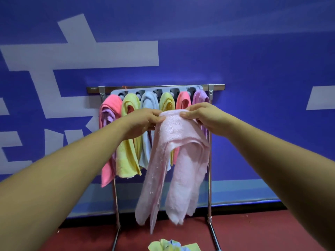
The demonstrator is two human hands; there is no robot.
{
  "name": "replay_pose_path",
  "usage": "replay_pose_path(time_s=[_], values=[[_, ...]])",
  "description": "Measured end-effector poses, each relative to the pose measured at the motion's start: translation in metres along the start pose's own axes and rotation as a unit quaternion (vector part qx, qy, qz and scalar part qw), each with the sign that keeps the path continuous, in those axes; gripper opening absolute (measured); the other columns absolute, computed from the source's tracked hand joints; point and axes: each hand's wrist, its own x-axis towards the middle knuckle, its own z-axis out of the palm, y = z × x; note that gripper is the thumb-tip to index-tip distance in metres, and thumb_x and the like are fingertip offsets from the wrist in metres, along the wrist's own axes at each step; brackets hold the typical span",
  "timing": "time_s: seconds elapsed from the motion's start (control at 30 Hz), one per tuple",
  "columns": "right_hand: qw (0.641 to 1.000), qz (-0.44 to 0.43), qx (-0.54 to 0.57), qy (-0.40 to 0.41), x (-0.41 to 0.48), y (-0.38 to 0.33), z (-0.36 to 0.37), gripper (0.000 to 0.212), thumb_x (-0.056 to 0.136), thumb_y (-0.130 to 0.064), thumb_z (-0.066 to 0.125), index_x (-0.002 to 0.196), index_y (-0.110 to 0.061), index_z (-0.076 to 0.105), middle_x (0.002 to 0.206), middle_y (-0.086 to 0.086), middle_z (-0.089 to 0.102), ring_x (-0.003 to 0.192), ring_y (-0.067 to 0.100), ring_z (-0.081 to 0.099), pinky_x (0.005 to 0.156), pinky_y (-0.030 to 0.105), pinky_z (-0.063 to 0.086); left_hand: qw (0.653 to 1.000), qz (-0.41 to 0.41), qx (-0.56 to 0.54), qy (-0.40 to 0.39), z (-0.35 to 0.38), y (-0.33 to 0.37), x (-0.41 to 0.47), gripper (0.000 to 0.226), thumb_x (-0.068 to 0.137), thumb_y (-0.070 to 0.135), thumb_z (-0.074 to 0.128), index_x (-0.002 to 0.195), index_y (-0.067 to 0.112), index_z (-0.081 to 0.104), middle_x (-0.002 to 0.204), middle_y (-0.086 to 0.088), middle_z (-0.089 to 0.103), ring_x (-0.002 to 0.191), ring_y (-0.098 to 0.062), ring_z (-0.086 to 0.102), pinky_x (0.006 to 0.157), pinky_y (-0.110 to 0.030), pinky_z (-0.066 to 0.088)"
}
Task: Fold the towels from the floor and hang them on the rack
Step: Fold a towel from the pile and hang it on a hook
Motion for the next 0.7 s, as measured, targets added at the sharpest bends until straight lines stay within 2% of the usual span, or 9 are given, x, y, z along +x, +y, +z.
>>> replay_pose_path(time_s=[0.07,0.17,0.2,0.27,0.33,0.4,0.53,0.63,0.7], values=[[0.999,-0.01,-0.048,0.013,0.021,-0.003,-0.005,0.031,0.084,-0.028,0.074,0.081,0.001,0.066,0.072,0.002,0.058,0.069,0.016,0.053,0.067,0.03,0.04,1.0,0.01,0.021,0.014,-0.01,0.006,0.019,0.018,0.097,0.008,0.053,0.1,0.009,0.07,0.089,0.001,0.071,0.087,-0.015,0.061,0.08,-0.026,0.046],[0.997,-0.012,-0.057,0.043,0.053,-0.006,-0.015,0.028,0.088,-0.02,0.074,0.069,-0.006,0.06,0.056,-0.003,0.05,0.053,0.011,0.044,0.053,0.023,0.036,0.997,0.037,0.056,0.044,-0.029,0.014,0.048,0.016,0.095,0.007,0.058,0.089,0.013,0.072,0.082,0.002,0.07,0.084,-0.016,0.061,0.077,-0.027,0.046],[0.997,-0.016,-0.057,0.052,0.064,-0.007,-0.018,0.023,0.089,-0.016,0.073,0.072,-0.005,0.063,0.055,-0.005,0.052,0.051,0.009,0.046,0.051,0.021,0.038,0.995,0.045,0.065,0.056,-0.036,0.016,0.057,0.012,0.093,0.008,0.06,0.09,0.013,0.071,0.083,0.0,0.069,0.083,-0.016,0.061,0.077,-0.028,0.046],[0.995,-0.03,-0.073,0.061,0.085,-0.008,-0.023,0.015,0.086,-0.016,0.076,0.082,-0.004,0.069,0.068,0.002,0.059,0.061,0.014,0.051,0.056,0.023,0.04,0.993,0.052,0.075,0.081,-0.049,0.022,0.076,0.008,0.089,0.009,0.066,0.096,0.011,0.067,0.086,-0.003,0.066,0.082,-0.018,0.059,0.079,-0.03,0.047],[0.991,-0.036,-0.105,0.075,0.107,-0.008,-0.029,0.017,0.083,-0.02,0.08,0.077,-0.01,0.067,0.07,0.006,0.054,0.062,0.017,0.045,0.056,0.027,0.037,0.987,0.049,0.104,0.11,-0.059,0.025,0.096,0.019,0.08,0.015,0.071,0.098,0.013,0.065,0.088,-0.003,0.064,0.084,-0.02,0.056,0.081,-0.033,0.044],[0.985,-0.021,-0.145,0.092,0.13,-0.009,-0.035,0.02,0.081,-0.023,0.082,0.077,-0.011,0.067,0.066,0.003,0.052,0.057,0.015,0.042,0.053,0.027,0.037,0.979,0.034,0.154,0.131,-0.068,0.026,0.117,0.025,0.081,0.019,0.073,0.104,0.012,0.065,0.091,-0.001,0.061,0.085,-0.02,0.052,0.077,-0.032,0.04],[0.967,0.003,-0.216,0.133,0.177,-0.007,-0.044,0.027,0.075,-0.03,0.087,0.087,-0.01,0.073,0.067,0.0,0.055,0.059,0.016,0.045,0.056,0.026,0.04,0.96,0.001,0.239,0.144,-0.084,0.02,0.156,0.028,0.087,0.024,0.073,0.11,0.011,0.063,0.1,-0.003,0.059,0.083,-0.016,0.052,0.068,-0.028,0.039],[0.946,-0.03,-0.259,0.191,0.209,-0.005,-0.047,0.027,0.075,-0.033,0.087,0.087,-0.013,0.073,0.072,-0.001,0.062,0.061,0.012,0.053,0.053,0.023,0.04,0.94,0.033,0.267,0.211,-0.091,0.012,0.182,0.027,0.085,0.03,0.073,0.105,0.016,0.062,0.09,-0.003,0.061,0.072,-0.016,0.054,0.064,-0.028,0.041],[0.93,-0.063,-0.28,0.232,0.227,0.004,-0.042,0.024,0.075,-0.032,0.085,0.086,-0.016,0.071,0.079,-0.002,0.065,0.073,0.015,0.06,0.059,0.024,0.04,0.927,0.062,0.268,0.254,-0.097,0.003,0.194,0.029,0.084,0.033,0.073,0.102,0.017,0.056,0.08,-0.002,0.059,0.066,-0.018,0.05,0.061,-0.029,0.039]])
